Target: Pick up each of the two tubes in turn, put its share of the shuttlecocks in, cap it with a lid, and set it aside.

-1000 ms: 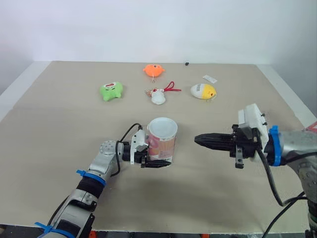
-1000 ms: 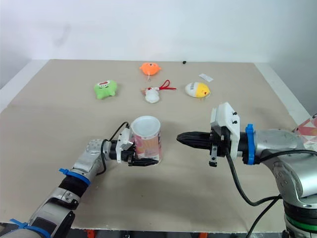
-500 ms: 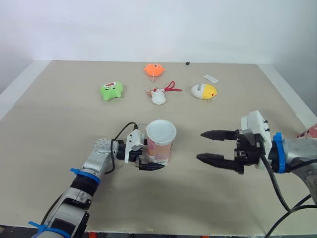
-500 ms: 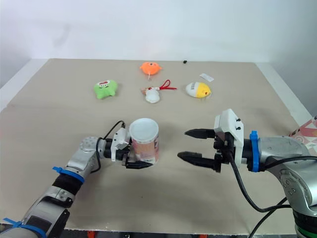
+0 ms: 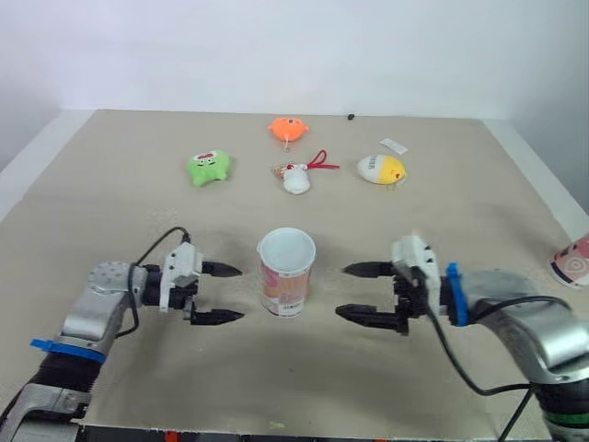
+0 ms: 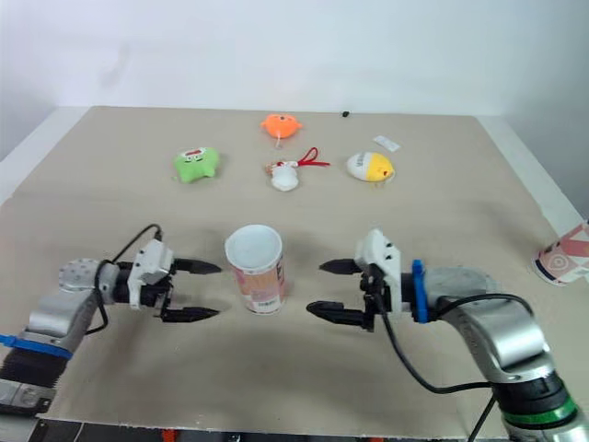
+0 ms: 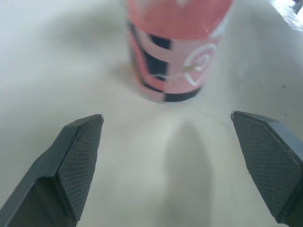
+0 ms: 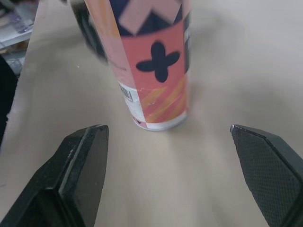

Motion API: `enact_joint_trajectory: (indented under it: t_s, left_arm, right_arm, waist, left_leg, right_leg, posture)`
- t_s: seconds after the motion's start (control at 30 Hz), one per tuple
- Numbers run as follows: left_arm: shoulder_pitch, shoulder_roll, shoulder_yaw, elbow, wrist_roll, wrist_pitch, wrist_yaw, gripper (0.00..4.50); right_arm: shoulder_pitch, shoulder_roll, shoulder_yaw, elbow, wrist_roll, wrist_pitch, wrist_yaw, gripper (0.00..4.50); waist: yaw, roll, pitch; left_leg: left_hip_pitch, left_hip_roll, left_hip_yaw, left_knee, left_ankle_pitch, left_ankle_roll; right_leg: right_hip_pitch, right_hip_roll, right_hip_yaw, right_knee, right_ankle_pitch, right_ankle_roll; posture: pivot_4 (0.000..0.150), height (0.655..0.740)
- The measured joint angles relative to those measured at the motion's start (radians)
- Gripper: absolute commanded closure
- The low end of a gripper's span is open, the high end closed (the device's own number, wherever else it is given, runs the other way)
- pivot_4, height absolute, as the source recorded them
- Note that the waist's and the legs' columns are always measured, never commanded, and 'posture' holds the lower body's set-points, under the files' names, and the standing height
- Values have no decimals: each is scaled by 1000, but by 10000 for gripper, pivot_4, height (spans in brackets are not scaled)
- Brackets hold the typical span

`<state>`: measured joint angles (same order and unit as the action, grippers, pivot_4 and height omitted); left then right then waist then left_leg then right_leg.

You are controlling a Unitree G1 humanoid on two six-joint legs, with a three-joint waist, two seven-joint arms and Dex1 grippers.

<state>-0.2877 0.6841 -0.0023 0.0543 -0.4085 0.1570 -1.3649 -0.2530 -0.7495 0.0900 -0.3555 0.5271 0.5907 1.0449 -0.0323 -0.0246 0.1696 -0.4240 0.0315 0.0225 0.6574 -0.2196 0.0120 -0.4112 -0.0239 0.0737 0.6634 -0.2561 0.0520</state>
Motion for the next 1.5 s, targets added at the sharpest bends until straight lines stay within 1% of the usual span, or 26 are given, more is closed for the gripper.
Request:
enact_joint_trajectory:
  t_s: [0.1,0.2,0.3,0.53,0.63,0.87,0.93,1.03,1.07,1.13,1.27,1.33,1.43,1.47,1.5]
  left_arm:
    - [48,23,57,-74,-50,46,27,0]
    - [104,28,101,-181,-138,128,68,0]
    - [146,38,131,-262,-186,179,98,0]
    - [263,93,188,-393,-237,243,127,0]
    - [282,115,212,-412,-254,258,141,0]
    - [313,120,222,-435,-263,266,161,0]
    - [314,120,222,-438,-267,266,163,0]
    - [308,120,219,-437,-267,265,169,0]
    - [297,119,208,-436,-267,265,172,0]
    - [283,119,198,-433,-266,264,172,0]
    - [231,94,150,-404,-257,254,170,0]
    - [188,63,114,-373,-249,252,171,0]
    - [104,-11,42,-318,-230,243,177,0]
    - [99,-16,34,-313,-228,242,177,0]
    - [53,-55,2,-280,-218,239,179,0]
  right_arm:
    - [-22,38,62,55,-43,-42,11,812]
    - [-66,85,105,104,-65,-74,26,812]
    - [-100,126,133,137,-84,-99,38,812]
    - [-160,235,219,219,-120,-145,74,812]
    - [-174,263,232,244,-130,-158,90,812]
    - [-213,316,264,288,-151,-189,112,812]
    - [-218,318,264,301,-152,-197,121,6026]
    - [-218,318,263,304,-158,-202,127,15930]
    - [-217,317,261,304,-158,-203,126,18089]
    - [-215,315,258,301,-157,-200,125,18089]
    - [-186,271,193,254,-118,-146,104,18089]
    - [-163,236,120,208,-77,-104,81,18089]
    - [-109,160,-75,138,-2,-47,8,18089]
    - [-104,150,-98,135,4,-42,-1,18089]
    - [-61,122,-204,121,23,-31,-51,18089]
  waist:
    - [0,0,1]
    - [1,-1,2]
    - [2,-1,2]
    - [0,-2,3]
    - [0,-2,3]
    - [-1,-2,3]
    - [-1,-2,3]
    - [-1,-2,3]
    - [-1,-2,3]
    - [-1,-2,3]
    - [6,-1,3]
    - [10,-1,3]
    - [18,-2,3]
    - [17,-2,3]
    - [14,-2,3]
  left_leg:
    - [0,-1,0,0,-1,-1]
    - [0,-1,0,0,-1,-1]
    - [0,-1,-1,0,-1,-1]
    - [1,1,-1,0,-1,-2]
    - [1,1,-1,0,0,-3]
    - [2,2,1,0,0,-3]
    - [2,2,1,0,0,-3]
    - [2,2,1,0,0,-3]
    - [2,2,1,0,0,-3]
    - [2,2,1,0,0,-3]
    - [1,1,2,0,0,-4]
    - [1,0,2,0,1,-4]
    - [0,-2,2,0,1,-5]
    - [0,-2,2,0,1,-5]
    - [0,-2,2,0,1,-5]
  right_leg:
    - [0,-1,0,0,0,-1]
    - [0,-1,0,0,1,-2]
    - [0,-1,0,0,1,-3]
    - [0,0,-2,1,2,-7]
    - [0,0,-3,1,3,-7]
    - [0,0,-4,1,3,-9]
    - [0,0,-4,1,3,-9]
    - [0,0,-4,1,4,-9]
    - [0,0,-4,1,4,-9]
    - [0,0,-4,1,4,-9]
    - [0,-1,-3,1,4,-8]
    - [1,-1,-3,1,3,-8]
    - [2,-1,-3,1,2,-5]
    - [2,-1,-2,1,2,-5]
    - [3,-1,-2,1,2,-4]
  posture:
    - [1500,7323]
    - [1500,7323]
    - [1500,7323]
    - [1500,7323]
    - [1500,7323]
    - [1500,7323]
    - [1500,7323]
    - [1500,7323]
    - [1500,7323]
    - [1500,7323]
    - [1500,7323]
    - [1500,7323]
    - [1500,7323]
    - [1500,7323]
    - [1500,7323]
